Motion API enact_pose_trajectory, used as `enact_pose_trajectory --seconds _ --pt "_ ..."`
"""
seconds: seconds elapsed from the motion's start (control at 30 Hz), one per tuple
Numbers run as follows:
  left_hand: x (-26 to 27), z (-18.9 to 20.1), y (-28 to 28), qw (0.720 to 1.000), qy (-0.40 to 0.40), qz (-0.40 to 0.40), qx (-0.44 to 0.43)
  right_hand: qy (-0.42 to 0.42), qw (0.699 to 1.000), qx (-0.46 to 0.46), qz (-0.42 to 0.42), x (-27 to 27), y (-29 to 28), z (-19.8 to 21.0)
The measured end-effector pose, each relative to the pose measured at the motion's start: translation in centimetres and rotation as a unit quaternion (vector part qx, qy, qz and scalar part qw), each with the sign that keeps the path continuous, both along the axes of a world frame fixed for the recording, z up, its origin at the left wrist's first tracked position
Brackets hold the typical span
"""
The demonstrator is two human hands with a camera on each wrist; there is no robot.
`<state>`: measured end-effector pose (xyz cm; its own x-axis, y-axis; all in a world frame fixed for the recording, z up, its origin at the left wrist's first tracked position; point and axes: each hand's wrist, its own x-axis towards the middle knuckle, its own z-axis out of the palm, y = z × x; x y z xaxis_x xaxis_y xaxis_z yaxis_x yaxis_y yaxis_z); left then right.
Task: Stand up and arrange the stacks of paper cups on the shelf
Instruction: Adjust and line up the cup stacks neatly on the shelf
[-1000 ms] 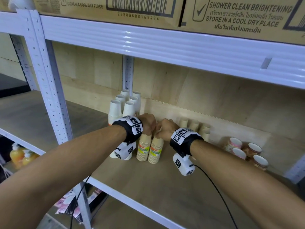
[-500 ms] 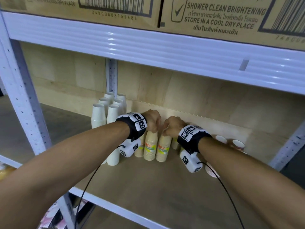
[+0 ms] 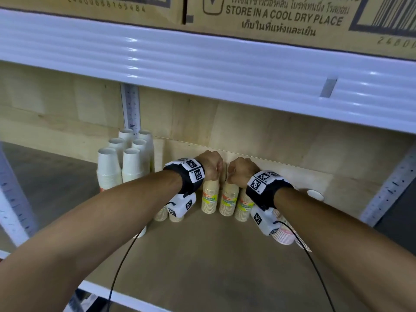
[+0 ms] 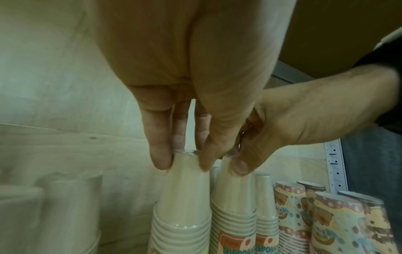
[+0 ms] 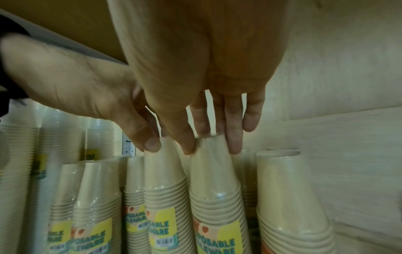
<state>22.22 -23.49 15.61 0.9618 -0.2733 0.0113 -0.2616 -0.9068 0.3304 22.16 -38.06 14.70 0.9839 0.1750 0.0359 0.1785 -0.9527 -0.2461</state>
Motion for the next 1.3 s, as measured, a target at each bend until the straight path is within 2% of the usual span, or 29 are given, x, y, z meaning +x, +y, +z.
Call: enact_pose_trajectory --seconds 0.67,1.0,1.3 --pt "4.0 -2.3 -1.6 1.000 0.018 -0.022 -0.012 0.018 1.000 0.014 0.005 3.3 -1.2 -2.1" --pt "3.3 0.5 1.2 1.000 -0.007 0.014 -0.011 -0.028 0.999 -0.001 0.033 3.2 0.6 -0.5" --pt "1.0 2.3 5.6 0.997 -0.007 0.061 0.046 -0.046 0.995 0.022 0.085 2.3 5.0 0.4"
